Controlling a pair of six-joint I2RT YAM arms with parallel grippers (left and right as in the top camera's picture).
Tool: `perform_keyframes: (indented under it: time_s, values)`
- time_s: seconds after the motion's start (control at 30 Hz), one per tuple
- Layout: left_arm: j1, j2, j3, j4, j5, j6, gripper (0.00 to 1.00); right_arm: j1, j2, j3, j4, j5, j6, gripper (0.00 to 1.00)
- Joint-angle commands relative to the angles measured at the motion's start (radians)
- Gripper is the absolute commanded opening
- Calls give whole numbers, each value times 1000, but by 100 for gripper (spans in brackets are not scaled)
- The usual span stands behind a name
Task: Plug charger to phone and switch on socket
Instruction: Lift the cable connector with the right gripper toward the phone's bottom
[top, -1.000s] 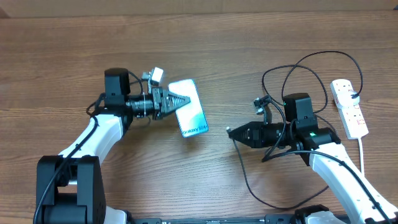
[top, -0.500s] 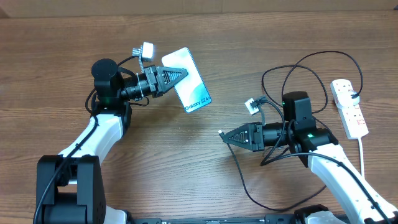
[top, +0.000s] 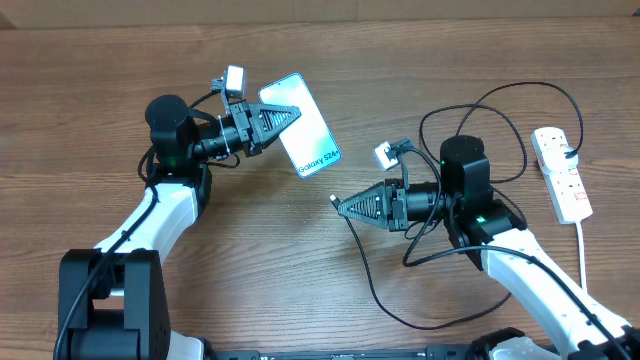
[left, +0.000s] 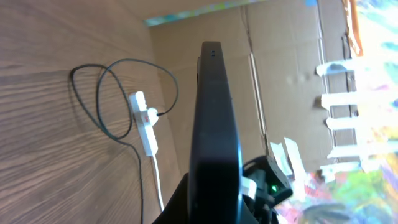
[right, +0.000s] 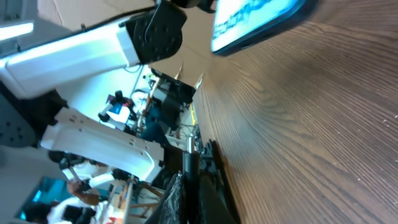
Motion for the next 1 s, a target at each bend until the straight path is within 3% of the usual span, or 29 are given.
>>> perform_keyframes:
  time_s: [0.0,0.37,0.97]
  values:
    - [-6,-2,14,59,59,-34,4,5,27,-1,22,2,107,4]
    - [-7,-2,14,111,76,-82,4,5,46,-1,227,18,227,4]
    - [-10,-2,14,111,75,-87,4,5,123,-1,332,53,314,4]
